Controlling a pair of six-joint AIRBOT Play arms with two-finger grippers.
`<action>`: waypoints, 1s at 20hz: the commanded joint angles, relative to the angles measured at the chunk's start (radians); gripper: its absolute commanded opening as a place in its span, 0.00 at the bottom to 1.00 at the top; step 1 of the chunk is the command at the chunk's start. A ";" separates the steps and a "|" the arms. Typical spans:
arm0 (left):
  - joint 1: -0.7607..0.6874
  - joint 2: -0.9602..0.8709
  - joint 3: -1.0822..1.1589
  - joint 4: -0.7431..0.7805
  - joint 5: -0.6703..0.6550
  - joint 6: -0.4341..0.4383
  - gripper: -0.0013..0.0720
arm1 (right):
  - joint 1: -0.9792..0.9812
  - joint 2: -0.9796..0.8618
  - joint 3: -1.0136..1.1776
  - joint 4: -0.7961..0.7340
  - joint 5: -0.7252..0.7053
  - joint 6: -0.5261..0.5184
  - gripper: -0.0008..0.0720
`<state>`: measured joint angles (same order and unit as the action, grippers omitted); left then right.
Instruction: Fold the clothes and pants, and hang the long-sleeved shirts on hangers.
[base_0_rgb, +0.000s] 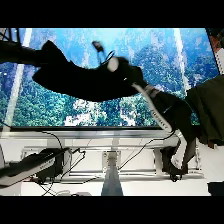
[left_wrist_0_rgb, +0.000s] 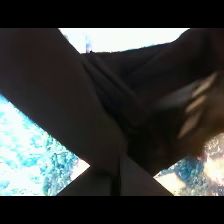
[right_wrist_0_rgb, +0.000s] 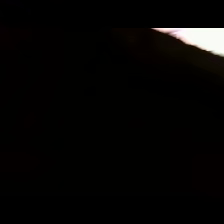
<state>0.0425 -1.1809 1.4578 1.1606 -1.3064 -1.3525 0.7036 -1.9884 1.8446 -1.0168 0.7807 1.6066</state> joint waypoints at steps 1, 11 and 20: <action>0.003 0.059 0.005 0.013 -0.011 -0.006 0.03 | 0.138 -0.029 0.010 0.038 -0.144 0.060 0.04; -0.171 -0.172 0.005 -0.312 0.098 -0.006 0.03 | -0.274 0.083 0.051 -0.325 0.397 0.037 0.04; -0.647 -0.508 0.006 -0.466 0.745 -0.005 0.62 | -0.715 0.178 0.051 -0.324 0.600 -0.112 0.04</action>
<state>-0.4789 -1.6054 1.4628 0.7319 -0.7967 -1.3586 0.1040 -1.8263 1.8954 -1.3334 1.2930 1.5543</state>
